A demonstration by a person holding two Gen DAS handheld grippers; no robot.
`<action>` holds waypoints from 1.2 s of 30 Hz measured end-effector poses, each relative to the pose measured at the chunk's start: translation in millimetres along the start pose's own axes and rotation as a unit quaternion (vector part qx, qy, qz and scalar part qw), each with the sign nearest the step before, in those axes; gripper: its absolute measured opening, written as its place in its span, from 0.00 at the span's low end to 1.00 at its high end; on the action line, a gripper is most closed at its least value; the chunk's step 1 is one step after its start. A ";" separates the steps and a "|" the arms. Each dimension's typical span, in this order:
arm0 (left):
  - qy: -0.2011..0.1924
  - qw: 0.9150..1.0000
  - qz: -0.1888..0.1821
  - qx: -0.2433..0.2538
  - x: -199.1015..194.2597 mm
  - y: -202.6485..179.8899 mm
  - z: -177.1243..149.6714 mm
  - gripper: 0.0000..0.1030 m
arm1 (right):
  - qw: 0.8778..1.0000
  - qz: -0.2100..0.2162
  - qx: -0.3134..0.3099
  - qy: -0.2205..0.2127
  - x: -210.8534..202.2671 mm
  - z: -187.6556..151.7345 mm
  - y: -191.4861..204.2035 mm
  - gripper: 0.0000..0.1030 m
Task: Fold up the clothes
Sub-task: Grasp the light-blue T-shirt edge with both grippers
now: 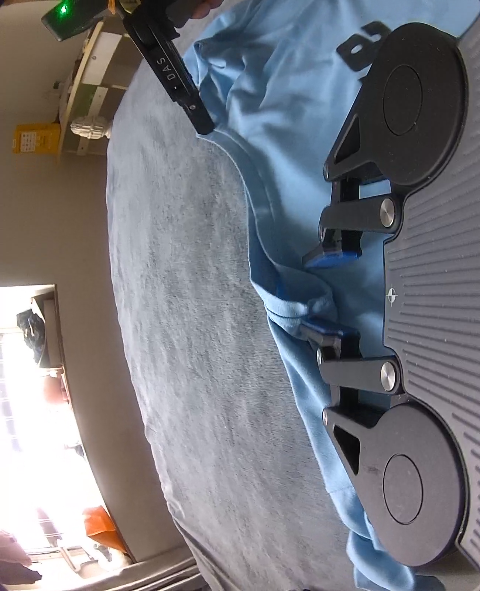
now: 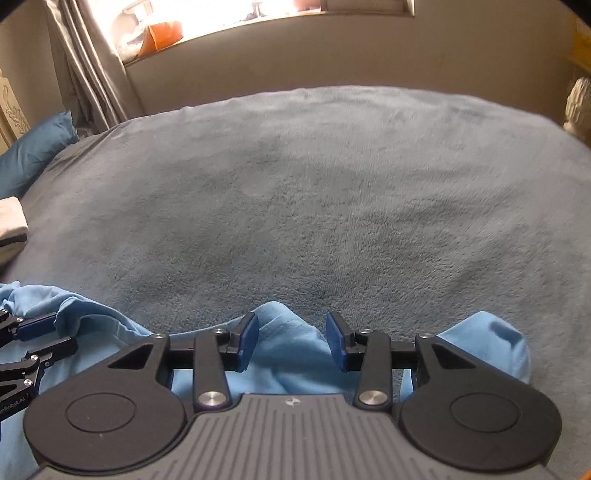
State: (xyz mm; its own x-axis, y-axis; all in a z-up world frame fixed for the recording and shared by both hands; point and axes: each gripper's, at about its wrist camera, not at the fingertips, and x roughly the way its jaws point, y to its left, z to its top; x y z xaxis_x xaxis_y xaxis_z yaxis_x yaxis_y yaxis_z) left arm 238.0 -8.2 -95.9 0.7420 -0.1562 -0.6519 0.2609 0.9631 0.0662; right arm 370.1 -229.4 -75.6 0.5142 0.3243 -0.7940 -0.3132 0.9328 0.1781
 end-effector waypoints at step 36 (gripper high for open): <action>-0.034 0.998 0.014 -0.054 11.7 24.2 29.4 0.00 | 0.995 0.000 -0.030 -0.095 -20.9 0.3 16.3 0.05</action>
State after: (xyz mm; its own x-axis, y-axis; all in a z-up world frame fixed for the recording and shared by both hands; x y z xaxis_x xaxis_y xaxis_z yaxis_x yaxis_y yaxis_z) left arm 271.1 6.8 -79.7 0.7894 -0.1397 -0.5978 0.1735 0.9848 -0.0010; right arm 354.5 -220.9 -55.9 0.6542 0.3534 -0.6686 -0.3568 0.9238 0.1391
